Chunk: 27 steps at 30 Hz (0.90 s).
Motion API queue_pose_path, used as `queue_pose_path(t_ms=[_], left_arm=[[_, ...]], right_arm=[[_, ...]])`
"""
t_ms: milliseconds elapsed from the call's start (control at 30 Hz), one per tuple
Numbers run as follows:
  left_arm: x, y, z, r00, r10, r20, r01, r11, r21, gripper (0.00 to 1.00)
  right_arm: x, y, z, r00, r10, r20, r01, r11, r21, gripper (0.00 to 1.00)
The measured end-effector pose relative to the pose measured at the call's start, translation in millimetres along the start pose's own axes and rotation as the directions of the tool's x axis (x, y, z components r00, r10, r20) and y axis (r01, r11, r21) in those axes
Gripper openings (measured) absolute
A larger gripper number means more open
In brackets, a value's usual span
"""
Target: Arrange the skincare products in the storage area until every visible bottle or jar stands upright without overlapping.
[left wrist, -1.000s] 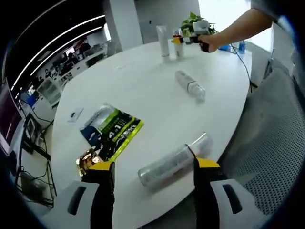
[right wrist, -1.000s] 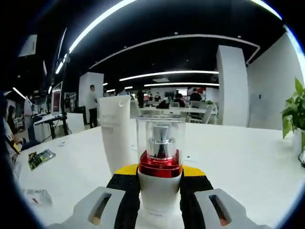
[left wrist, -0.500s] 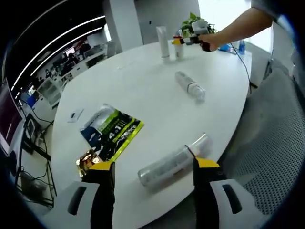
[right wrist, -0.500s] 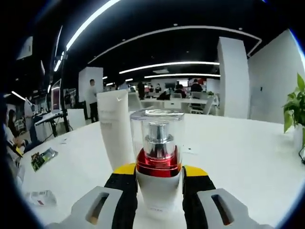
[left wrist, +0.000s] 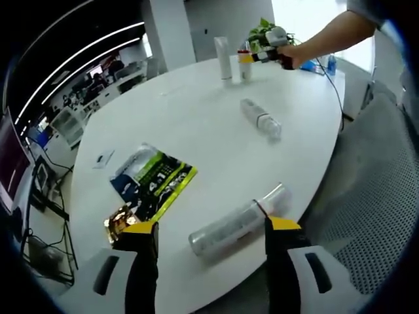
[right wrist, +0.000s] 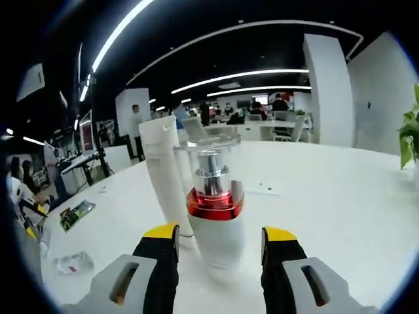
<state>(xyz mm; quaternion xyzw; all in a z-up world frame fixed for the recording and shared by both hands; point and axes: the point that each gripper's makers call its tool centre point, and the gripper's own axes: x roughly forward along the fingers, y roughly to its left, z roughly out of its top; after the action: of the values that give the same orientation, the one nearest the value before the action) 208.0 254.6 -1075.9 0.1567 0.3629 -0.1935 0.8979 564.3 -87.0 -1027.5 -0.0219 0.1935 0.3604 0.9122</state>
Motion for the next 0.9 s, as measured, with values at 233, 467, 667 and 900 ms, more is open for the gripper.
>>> queue_pose_path(t_ms=[233,467,667,900], left_arm=[[0.2,-0.8,-0.7,1.0,-0.004,-0.006,0.004,1.0,0.003,0.61],[-0.1,-1.1,1.0,1.0,-0.009,0.004,0.009,1.0,-0.008,0.6],[-0.6,-1.0,3.0,1.0,-0.009,0.015,0.009,1.0,-0.013,0.61],[-0.2,-1.0,1.5,1.0,-0.009,0.009,0.009,1.0,-0.009,0.6]], right_arm=[[-5.2,-5.0,-11.0,0.995,0.041,-0.093,-0.043,0.999,-0.016,0.44],[-7.7,-1.5,-17.2,0.98,0.095,-0.173,-0.107,0.992,-0.062,0.28],[-6.2,-2.9,-14.7,0.982,0.092,-0.167,-0.104,0.992,-0.065,0.21],[-4.0,-4.9,-16.8,0.983,0.076,-0.168,-0.092,0.992,-0.087,0.21]])
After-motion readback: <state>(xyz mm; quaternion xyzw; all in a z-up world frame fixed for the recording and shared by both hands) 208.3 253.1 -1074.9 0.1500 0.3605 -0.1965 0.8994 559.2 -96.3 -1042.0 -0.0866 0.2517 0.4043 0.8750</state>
